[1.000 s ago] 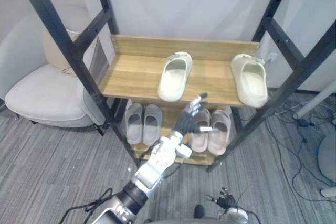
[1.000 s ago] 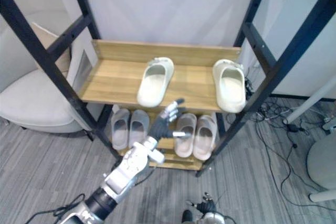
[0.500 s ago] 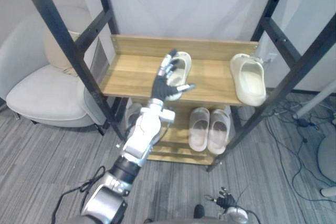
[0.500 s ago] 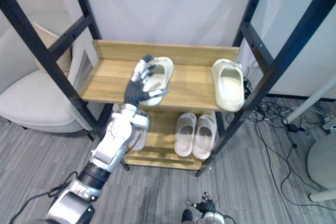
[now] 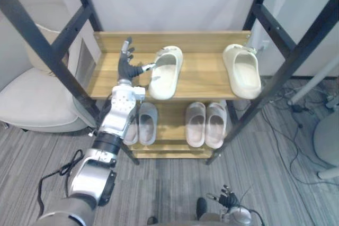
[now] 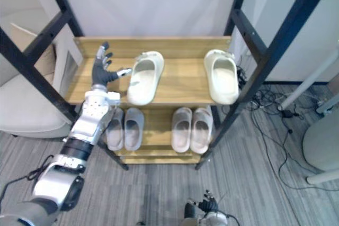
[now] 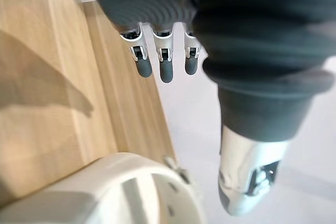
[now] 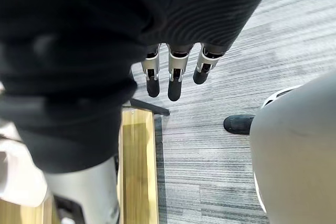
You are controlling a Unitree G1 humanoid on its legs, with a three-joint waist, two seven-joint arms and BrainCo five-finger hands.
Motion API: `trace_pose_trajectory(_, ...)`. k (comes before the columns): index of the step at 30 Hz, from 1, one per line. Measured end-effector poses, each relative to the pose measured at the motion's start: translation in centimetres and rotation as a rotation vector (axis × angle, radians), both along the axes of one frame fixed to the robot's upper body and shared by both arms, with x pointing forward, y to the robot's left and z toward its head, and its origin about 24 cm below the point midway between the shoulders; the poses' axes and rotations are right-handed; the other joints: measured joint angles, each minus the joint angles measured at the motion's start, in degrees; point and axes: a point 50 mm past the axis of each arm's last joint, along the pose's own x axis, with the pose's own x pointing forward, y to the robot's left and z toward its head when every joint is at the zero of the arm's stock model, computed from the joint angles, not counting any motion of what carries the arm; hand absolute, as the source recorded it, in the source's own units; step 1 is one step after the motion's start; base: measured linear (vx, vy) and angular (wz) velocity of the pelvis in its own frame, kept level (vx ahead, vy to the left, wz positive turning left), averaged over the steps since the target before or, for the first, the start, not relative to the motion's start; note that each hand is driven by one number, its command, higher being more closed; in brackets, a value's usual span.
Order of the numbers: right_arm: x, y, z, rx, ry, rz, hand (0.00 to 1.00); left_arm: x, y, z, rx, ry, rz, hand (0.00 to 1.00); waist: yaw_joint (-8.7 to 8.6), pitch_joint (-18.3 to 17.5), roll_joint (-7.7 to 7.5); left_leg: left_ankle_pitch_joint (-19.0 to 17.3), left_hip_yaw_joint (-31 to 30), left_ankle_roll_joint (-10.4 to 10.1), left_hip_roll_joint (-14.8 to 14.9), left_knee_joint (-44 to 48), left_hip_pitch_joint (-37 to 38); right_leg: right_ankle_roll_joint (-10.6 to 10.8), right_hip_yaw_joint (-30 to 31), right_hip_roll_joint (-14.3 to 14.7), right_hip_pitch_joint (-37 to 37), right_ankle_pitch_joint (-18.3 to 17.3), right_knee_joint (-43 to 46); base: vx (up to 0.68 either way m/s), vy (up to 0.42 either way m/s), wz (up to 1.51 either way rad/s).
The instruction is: Organize the slippers on the shoe rack
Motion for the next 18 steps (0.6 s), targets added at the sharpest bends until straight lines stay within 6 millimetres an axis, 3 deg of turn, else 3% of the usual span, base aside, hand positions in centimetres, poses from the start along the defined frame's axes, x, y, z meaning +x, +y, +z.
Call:
trace_pose_trajectory(11, 0.3, 0.0, 0.3, 0.012, -0.027, 0.003, 0.0, 0.9, 1.3, 1.4, 0.076, 0.001, 0.051, 0.0, -0.4, 0.5, 0.28, -0.02, 2.39, 0.0, -0.06, -0.03, -1.53, -0.14, 2.44, 0.2, -2.88, 0.73, 0.01, -0.02, -0.015, -0.11)
trace_pose_trajectory(18, 0.4, 0.2, 0.3, 0.02, -0.038, -0.001, 0.0, 1.6, 1.5, 1.3, 0.118, 0.04, 0.074, 0.0, -0.54, 0.64, 0.33, -0.04, 2.68, 0.02, -0.12, -0.03, -1.56, -0.21, 2.96, 0.24, -3.14, 0.83, 0.01, 0.0, -0.005, -0.02)
